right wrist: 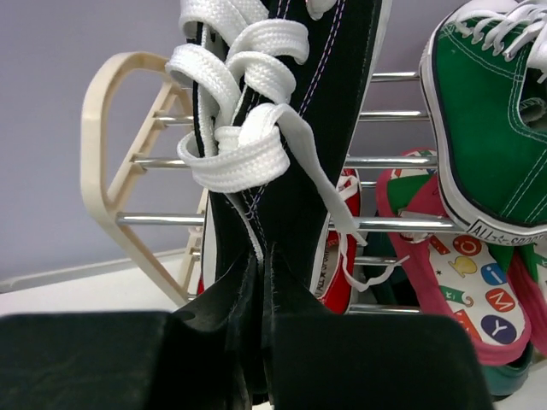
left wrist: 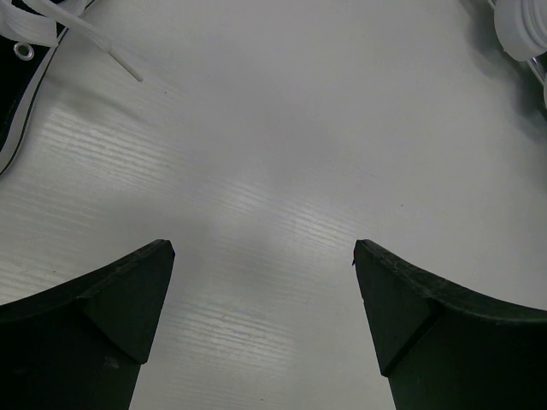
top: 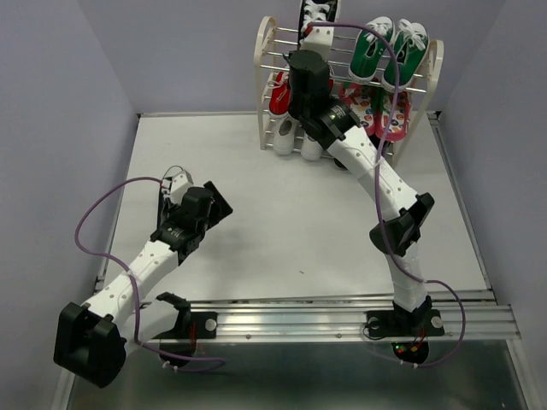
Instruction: Place and organize the shoes onto the shoe shelf
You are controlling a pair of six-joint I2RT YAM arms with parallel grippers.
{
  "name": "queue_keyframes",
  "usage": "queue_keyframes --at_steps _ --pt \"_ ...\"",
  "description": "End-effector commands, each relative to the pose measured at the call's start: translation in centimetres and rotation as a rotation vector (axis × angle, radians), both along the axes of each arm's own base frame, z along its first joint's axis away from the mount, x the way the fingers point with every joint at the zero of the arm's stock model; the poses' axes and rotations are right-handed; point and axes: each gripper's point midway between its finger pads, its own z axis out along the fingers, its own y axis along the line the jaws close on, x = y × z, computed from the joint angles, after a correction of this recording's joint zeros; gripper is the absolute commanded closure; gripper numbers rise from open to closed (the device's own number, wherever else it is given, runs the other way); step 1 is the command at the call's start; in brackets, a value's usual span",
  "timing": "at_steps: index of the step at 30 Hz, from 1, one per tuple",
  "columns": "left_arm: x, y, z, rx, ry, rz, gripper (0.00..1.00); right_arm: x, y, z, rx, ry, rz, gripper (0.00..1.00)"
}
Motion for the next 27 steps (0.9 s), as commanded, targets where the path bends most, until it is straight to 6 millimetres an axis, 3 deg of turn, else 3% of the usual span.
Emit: queue_keyframes --at_steps 1,3,6,14,27 --pt "1.0 0.0 1.9 -0.009 -0.054 0.01 0.01 -0.3 -4.7 6.7 0.103 -0.159 -0.05 0.99" --pt "1.0 0.0 1.9 -0.007 -0.054 0.009 0.01 0.8 -5.3 5.6 0.123 -0.146 -0.029 0.99" --pt "1.1 -0.1 1.9 -0.008 -0.052 0.007 0.01 1.0 -6.0 6.1 0.123 -0.154 -0.02 0.99" --pt "1.2 -0.2 1.5 -0.008 -0.037 0.005 0.01 1.9 -4.4 5.3 0.11 -0.138 0.102 0.99" --pt "1.2 -0.1 1.4 0.0 -0.035 0.008 0.01 4.4 -5.9 2.7 0.088 -0.102 0.034 0.99"
